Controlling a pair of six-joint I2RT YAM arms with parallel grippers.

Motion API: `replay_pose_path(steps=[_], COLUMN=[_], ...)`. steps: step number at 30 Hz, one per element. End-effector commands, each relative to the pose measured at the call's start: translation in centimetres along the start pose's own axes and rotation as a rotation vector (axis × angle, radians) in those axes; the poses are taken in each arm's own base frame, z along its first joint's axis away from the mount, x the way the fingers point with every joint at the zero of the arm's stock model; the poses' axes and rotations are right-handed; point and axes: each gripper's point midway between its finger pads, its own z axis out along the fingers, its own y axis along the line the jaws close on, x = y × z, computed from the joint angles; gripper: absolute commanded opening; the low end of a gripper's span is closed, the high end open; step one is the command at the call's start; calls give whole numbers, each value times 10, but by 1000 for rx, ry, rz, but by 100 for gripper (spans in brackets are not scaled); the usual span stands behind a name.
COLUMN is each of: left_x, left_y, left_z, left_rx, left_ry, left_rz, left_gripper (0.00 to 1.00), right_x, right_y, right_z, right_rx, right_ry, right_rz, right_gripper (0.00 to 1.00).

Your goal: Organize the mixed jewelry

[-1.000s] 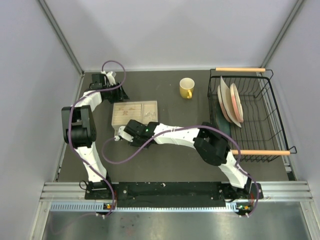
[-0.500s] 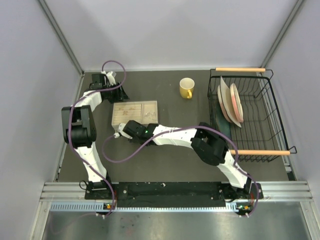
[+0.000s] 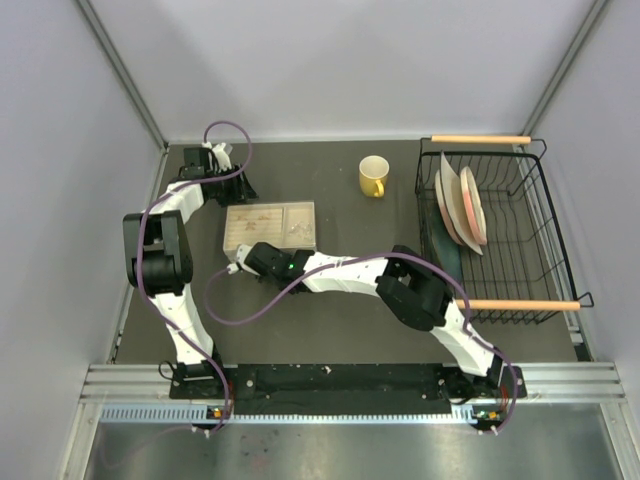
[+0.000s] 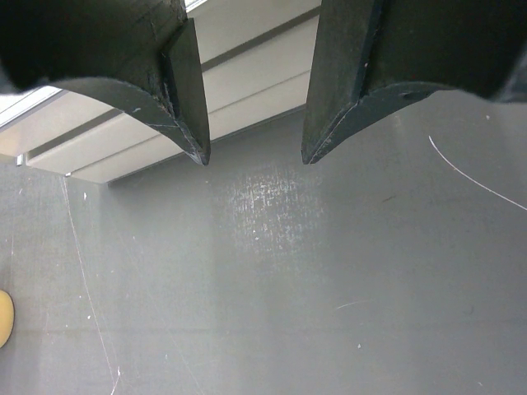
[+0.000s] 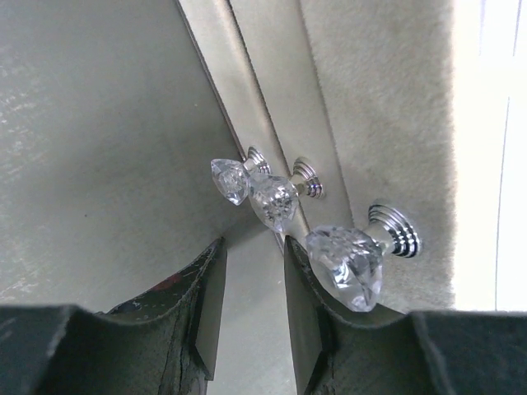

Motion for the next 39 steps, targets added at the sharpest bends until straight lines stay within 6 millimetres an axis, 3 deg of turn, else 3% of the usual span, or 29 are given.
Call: replay_pose_path(steps=[1,11,15,18,22,29,31,32,34,35,37,39], left_x=[23,0,-25,-45,-65,-84,-82,-85,-81,-83,-81,-81], left_y=[6,2,-3,-8,-14,-34,-39,-46,-52,-60,-67,-77], left_z=[9,-4,-20,-36,-62,-122,-132,-146,-156,-169,-182,-202], left_rx=[-23,-36,-46,-56,-75,-101,-106,-108,-106,-105,-103,-105], left_ry=[73,5,-64,-128,-211,-356,-373,-402,-418,-444,-463,-507], left_rz=[-10,33,74,112,162,266,284,305,319,338,353,373], left_gripper=[53,54,55,55,56,61,65,76,77,77,85,98], right_x=[-9,-14,-19,-21,-25,-7,-1,8,14,24,34,55], right_y=[-8,-8,-21,-41,-85,-167,-184,-201,-219,-237,-257,-285], right_z=[-9,-70,-102,-128,-170,-211,-217,-220,-231,-236,-251,-266], right_rx=[31,-102,-110,-75,2,142,164,191,210,242,279,334], right_ry=[-33,-71,-111,-153,-231,-288,-297,-293,-317,-315,-336,-336], right_rz=[37,77,93,93,130,252,291,328,380,420,481,558], right_gripper=[35,39,43,46,56,77,84,87,89,92,99,99])
